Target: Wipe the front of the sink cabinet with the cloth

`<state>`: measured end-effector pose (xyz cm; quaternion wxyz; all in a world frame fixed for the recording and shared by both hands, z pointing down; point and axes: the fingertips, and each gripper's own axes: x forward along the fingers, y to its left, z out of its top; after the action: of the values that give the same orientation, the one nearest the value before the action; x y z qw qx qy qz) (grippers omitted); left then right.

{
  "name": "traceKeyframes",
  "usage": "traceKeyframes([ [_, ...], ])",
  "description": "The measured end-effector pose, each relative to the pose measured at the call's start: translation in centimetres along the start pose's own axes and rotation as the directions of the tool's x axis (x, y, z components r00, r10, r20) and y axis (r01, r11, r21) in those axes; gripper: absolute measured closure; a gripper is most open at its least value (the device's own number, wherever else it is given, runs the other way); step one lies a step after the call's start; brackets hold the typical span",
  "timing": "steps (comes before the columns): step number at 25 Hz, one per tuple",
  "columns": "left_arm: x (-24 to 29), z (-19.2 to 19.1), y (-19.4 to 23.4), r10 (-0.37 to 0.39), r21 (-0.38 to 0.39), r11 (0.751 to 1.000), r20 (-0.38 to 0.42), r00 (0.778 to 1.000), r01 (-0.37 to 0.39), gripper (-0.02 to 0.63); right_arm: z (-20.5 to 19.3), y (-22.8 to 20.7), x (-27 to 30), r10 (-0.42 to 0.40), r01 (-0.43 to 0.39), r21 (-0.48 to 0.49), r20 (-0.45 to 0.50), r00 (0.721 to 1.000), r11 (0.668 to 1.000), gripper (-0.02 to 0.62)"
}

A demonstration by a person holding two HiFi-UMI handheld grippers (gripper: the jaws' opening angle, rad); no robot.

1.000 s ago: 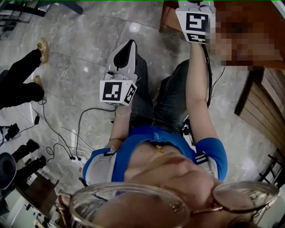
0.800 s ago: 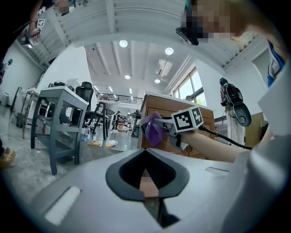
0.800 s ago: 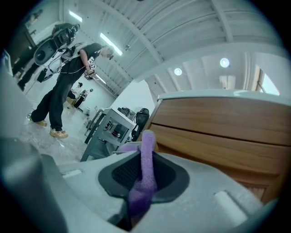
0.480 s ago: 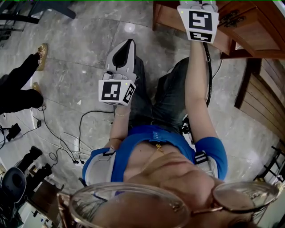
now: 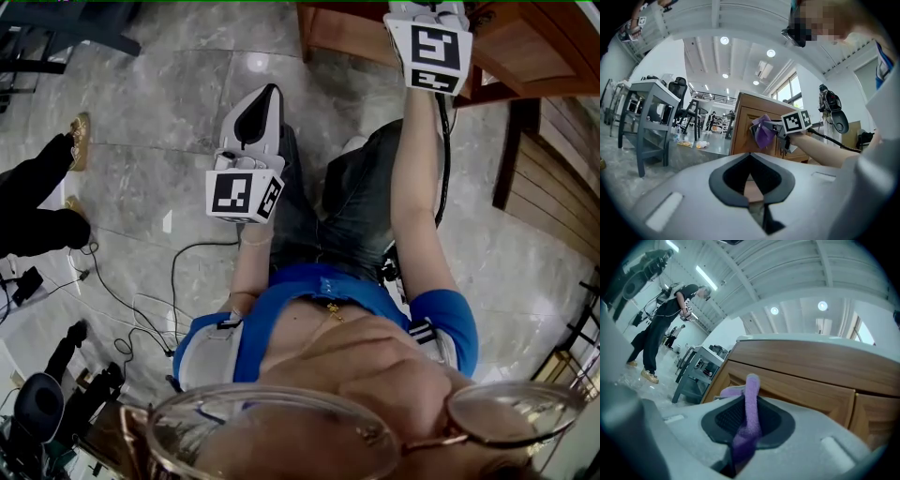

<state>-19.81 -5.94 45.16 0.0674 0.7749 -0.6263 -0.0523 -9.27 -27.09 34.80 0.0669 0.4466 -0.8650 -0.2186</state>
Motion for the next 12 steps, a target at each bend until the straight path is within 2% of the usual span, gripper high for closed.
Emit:
traceKeyframes([
  [12, 1.3, -0.7, -1.9, -0.082, -0.020, 0.996, -0.007, 0.997, 0.081, 0.606, -2.5, -6.2, -4.2, -0.148, 0.147, -0.009, -0.081, 0.986, 0.989, 0.538],
])
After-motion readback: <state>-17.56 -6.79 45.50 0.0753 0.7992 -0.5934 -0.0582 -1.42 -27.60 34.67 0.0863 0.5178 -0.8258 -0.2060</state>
